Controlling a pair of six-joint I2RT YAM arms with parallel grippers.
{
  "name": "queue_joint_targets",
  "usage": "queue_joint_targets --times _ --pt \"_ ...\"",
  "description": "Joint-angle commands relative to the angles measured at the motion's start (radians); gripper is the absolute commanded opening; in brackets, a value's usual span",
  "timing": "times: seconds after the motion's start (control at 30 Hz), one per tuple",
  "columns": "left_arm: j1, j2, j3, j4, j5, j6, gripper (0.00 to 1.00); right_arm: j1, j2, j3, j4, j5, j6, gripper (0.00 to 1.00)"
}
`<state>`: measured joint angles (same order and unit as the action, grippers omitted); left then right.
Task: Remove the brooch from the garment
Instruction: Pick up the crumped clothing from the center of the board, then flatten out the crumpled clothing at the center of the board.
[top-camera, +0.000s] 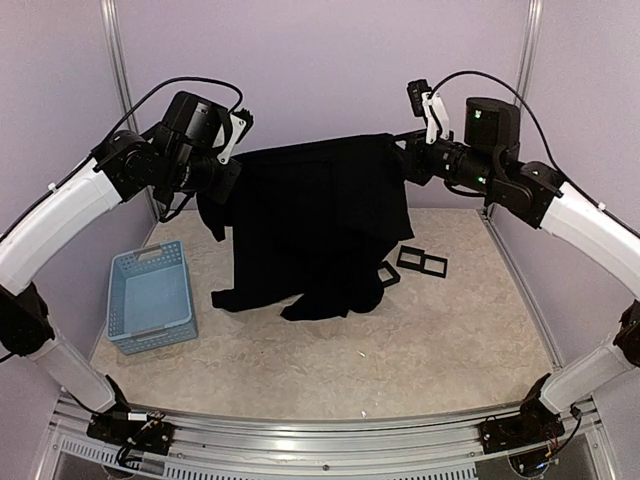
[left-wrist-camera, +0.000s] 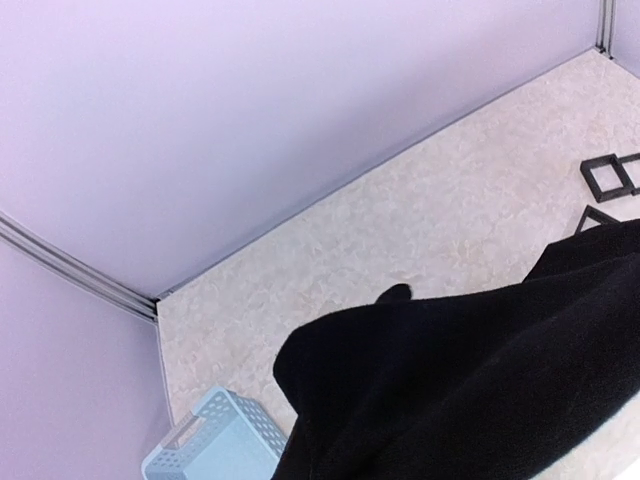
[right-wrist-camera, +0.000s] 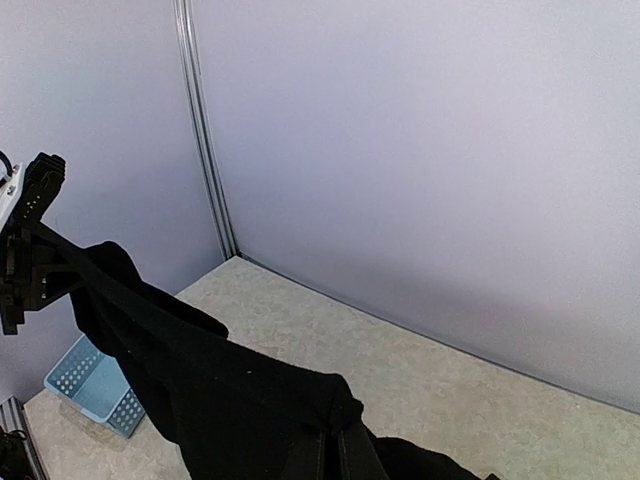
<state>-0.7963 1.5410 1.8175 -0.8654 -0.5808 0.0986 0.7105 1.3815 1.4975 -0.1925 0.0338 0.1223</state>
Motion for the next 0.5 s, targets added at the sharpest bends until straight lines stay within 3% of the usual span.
queue_joint_targets --times 0.0,0.1,0.23,0.37,0.47 --pt "0.083 -0.03 -0.075 0.006 0.131 -0.133 0.0 0.01 0.038 -0.017 0.047 0.081 0.053 0.0" --pt "0.163 -0.03 -0.096 0.069 0.233 -0.165 0.0 0.01 0.117 0.042 0.095 0.136 0.057 0.0" --pt "0.227 -0.004 -0.079 0.216 0.276 -0.087 0.0 0.007 0.27 0.154 0.186 0.19 0.002 0.0" --pt "0.287 0.083 0.074 0.292 0.233 0.019 0.0 -0.011 0.437 0.367 0.285 0.192 -0.056 0.0" --pt "0.289 0.135 0.21 0.38 0.182 0.147 0.0 -0.014 0.499 0.515 0.34 0.111 -0.14 0.0"
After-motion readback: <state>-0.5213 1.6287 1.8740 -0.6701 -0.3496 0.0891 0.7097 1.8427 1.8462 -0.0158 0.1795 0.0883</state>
